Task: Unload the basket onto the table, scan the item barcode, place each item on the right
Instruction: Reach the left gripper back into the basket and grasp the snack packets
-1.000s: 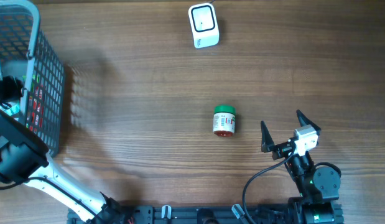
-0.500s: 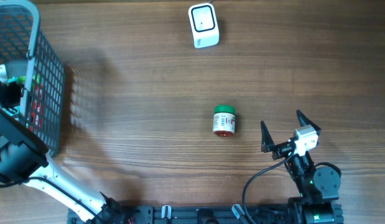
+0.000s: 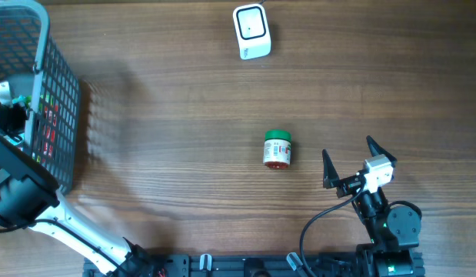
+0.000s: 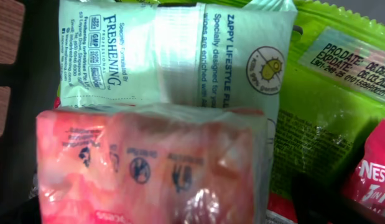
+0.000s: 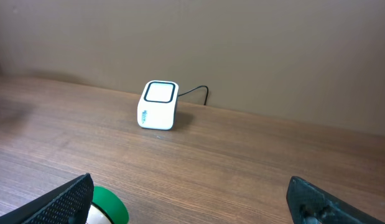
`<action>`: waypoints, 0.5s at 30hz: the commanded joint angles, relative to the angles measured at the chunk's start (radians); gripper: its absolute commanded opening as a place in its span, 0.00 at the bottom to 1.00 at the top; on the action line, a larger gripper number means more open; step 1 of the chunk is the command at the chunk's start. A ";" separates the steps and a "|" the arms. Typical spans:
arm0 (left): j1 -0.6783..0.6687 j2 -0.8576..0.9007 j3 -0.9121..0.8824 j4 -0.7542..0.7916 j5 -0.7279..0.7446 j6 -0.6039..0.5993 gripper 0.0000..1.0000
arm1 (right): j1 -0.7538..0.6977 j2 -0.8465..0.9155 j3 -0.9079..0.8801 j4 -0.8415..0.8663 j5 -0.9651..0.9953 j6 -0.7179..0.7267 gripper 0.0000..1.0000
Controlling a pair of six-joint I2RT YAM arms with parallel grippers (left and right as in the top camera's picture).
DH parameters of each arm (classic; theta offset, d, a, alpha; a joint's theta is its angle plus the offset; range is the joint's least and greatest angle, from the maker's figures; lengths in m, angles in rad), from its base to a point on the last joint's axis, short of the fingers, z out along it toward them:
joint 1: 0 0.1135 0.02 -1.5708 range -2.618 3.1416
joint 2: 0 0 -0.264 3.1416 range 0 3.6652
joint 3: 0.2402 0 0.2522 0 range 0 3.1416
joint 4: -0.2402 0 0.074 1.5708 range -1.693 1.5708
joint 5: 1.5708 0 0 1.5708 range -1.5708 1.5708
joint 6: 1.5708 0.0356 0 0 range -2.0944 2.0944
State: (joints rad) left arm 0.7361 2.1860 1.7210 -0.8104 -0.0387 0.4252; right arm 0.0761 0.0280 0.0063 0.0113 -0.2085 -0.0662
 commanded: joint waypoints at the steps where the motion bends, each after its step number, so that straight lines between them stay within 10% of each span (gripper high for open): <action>1: 0.002 -0.029 -0.012 -0.005 0.054 0.017 1.00 | 0.003 -0.003 -0.001 0.004 0.004 -0.006 1.00; 15: 0.002 -0.024 -0.040 -0.018 0.109 0.017 1.00 | 0.003 -0.003 -0.001 0.004 0.004 -0.006 1.00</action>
State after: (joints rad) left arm 0.7361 2.1773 1.7191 -0.8299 0.0353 0.4297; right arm 0.0761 0.0280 0.0063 0.0113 -0.2089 -0.0662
